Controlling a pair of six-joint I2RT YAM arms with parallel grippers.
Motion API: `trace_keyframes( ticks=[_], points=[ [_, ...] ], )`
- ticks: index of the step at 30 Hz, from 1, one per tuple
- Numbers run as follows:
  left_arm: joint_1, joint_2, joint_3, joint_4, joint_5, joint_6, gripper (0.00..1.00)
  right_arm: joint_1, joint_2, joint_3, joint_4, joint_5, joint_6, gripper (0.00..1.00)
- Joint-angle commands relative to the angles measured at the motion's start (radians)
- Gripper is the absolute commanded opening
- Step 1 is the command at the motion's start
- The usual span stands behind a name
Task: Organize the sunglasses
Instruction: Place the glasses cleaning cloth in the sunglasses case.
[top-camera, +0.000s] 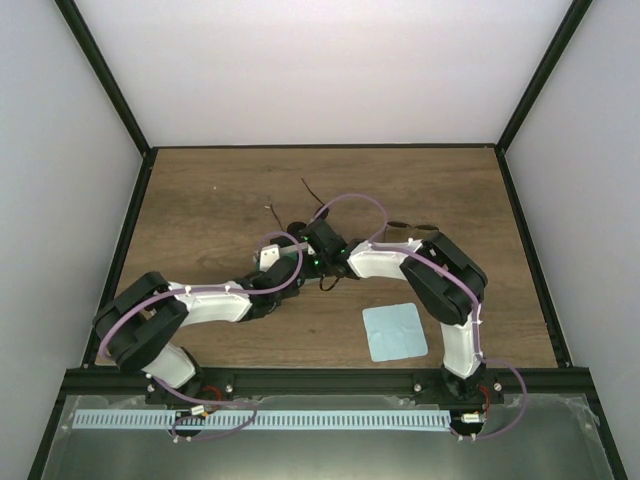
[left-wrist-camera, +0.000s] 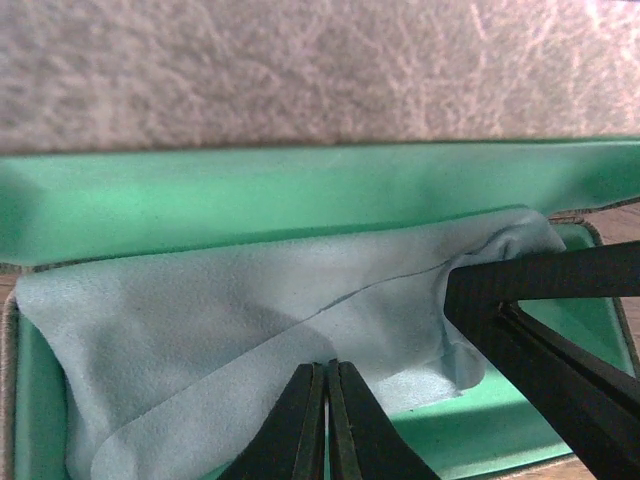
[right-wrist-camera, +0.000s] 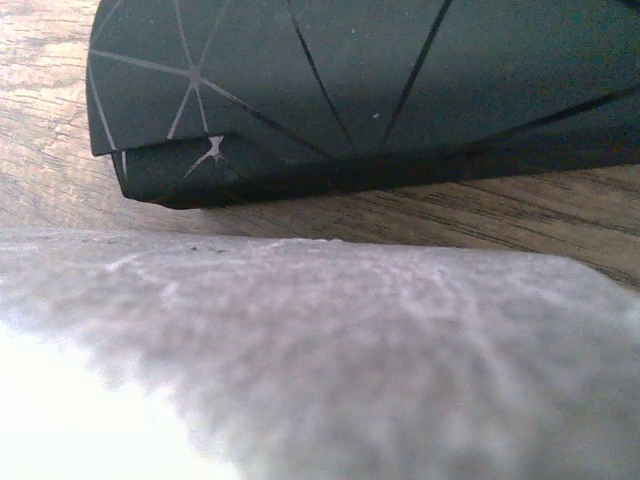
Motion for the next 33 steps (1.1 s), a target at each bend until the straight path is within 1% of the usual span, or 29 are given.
trace_keyframes(
  ticks=[1, 7, 8, 9, 10, 11, 12, 13, 14, 18, 21, 22, 25, 27, 30, 33],
  points=[
    [0.007, -0.012, -0.015, 0.004, -0.004, 0.009, 0.04, 0.008, -0.031, 0.020, -0.001, -0.017, 0.000, 0.03],
    [0.009, -0.015, -0.018, 0.005, -0.005, 0.008, 0.04, 0.010, -0.121, -0.015, -0.018, 0.055, 0.004, 0.04],
    [0.009, -0.016, -0.017, 0.005, -0.003, 0.007, 0.04, 0.010, -0.131, -0.015, -0.027, 0.066, 0.000, 0.08],
    [0.010, -0.015, -0.017, 0.005, -0.003, 0.008, 0.04, 0.009, -0.137, -0.014, -0.035, 0.072, -0.003, 0.19],
    [0.010, -0.015, -0.016, 0.006, -0.002, 0.009, 0.04, 0.010, -0.138, -0.011, -0.041, 0.074, -0.007, 0.33],
    [0.010, -0.014, -0.016, 0.007, -0.002, 0.008, 0.04, 0.009, -0.136, -0.008, -0.048, 0.072, -0.013, 0.44],
    [0.010, -0.013, -0.014, 0.008, 0.000, 0.009, 0.04, 0.009, -0.130, -0.004, -0.053, 0.069, -0.014, 0.51],
    [0.010, -0.011, -0.012, 0.008, 0.002, 0.008, 0.04, 0.010, -0.123, -0.003, -0.054, 0.070, -0.013, 0.53],
    [0.010, -0.010, -0.011, 0.008, 0.004, 0.009, 0.04, 0.010, -0.118, -0.002, -0.056, 0.071, -0.012, 0.53],
    [0.011, -0.011, -0.013, 0.008, 0.003, 0.008, 0.04, 0.010, -0.108, -0.012, -0.045, 0.066, -0.008, 0.52],
    [0.012, -0.013, -0.016, 0.009, 0.003, 0.004, 0.04, 0.009, -0.106, -0.009, -0.043, 0.070, -0.007, 0.46],
    [0.013, -0.016, -0.017, 0.009, 0.004, 0.004, 0.04, 0.009, -0.106, -0.007, -0.043, 0.067, -0.007, 0.43],
    [0.013, -0.030, -0.020, 0.012, 0.004, 0.005, 0.04, 0.009, -0.111, -0.014, -0.017, 0.038, -0.010, 0.28],
    [0.013, -0.052, -0.027, 0.020, 0.004, 0.009, 0.04, 0.010, -0.110, -0.015, -0.001, 0.009, -0.010, 0.21],
    [0.013, -0.099, -0.028, 0.022, 0.019, 0.025, 0.04, 0.013, -0.102, -0.015, 0.018, -0.012, -0.008, 0.13],
    [0.013, -0.142, -0.002, -0.010, 0.039, 0.039, 0.05, 0.013, -0.095, -0.017, 0.031, -0.013, -0.007, 0.08]
  ],
)
